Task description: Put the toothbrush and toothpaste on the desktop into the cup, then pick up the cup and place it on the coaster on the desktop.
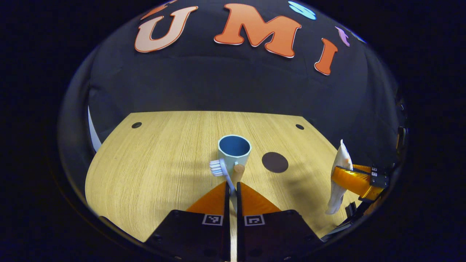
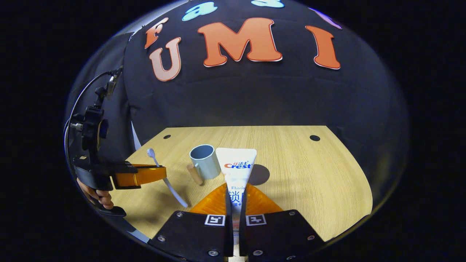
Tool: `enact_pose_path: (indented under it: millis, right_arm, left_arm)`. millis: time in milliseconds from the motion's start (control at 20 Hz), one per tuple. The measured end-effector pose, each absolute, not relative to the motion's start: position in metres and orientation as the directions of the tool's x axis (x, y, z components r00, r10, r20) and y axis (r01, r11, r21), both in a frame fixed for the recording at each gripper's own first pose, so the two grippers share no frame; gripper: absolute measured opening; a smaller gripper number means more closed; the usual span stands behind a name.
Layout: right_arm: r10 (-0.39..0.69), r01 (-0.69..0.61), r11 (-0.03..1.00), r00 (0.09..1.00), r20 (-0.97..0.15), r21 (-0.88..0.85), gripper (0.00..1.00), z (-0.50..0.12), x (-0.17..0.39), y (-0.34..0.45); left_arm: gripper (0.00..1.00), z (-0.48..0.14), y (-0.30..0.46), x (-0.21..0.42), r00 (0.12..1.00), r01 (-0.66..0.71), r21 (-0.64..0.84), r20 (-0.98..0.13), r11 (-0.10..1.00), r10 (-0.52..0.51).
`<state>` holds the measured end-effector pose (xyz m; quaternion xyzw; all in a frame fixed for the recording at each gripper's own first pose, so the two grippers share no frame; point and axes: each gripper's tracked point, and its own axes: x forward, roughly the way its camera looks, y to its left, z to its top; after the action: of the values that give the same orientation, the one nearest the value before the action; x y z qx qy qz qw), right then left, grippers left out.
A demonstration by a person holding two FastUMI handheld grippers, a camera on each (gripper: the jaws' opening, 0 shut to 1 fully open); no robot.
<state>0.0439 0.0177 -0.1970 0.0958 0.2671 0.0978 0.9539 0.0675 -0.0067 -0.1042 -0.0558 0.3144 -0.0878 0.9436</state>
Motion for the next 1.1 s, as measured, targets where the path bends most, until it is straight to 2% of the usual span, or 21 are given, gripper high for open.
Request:
enact_pose_path:
  millis: [300, 700, 1100]
  right_arm:
    - [0.216, -0.137, 0.967, 0.887, -0.408, 0.214, 0.06, -0.17, 0.05, 0.007]
    - [0.174, -0.132, 0.978, 0.941, -0.291, 0.159, 0.06, -0.121, 0.06, -0.003]
    - [0.15, -0.126, 0.985, 0.962, -0.23, 0.118, 0.06, -0.091, 0.067, -0.013]
  left_arm:
    - [0.06, -0.084, 0.006, 0.083, 0.864, 0.139, -0.103, -0.473, 0.985, -0.171]
    - [0.07, -0.058, 0.004, 0.102, 0.902, 0.13, -0.121, -0.397, 0.984, -0.168]
    - [0.07, -0.05, 0.006, 0.13, 0.922, 0.124, -0.092, -0.356, 0.988, -0.149]
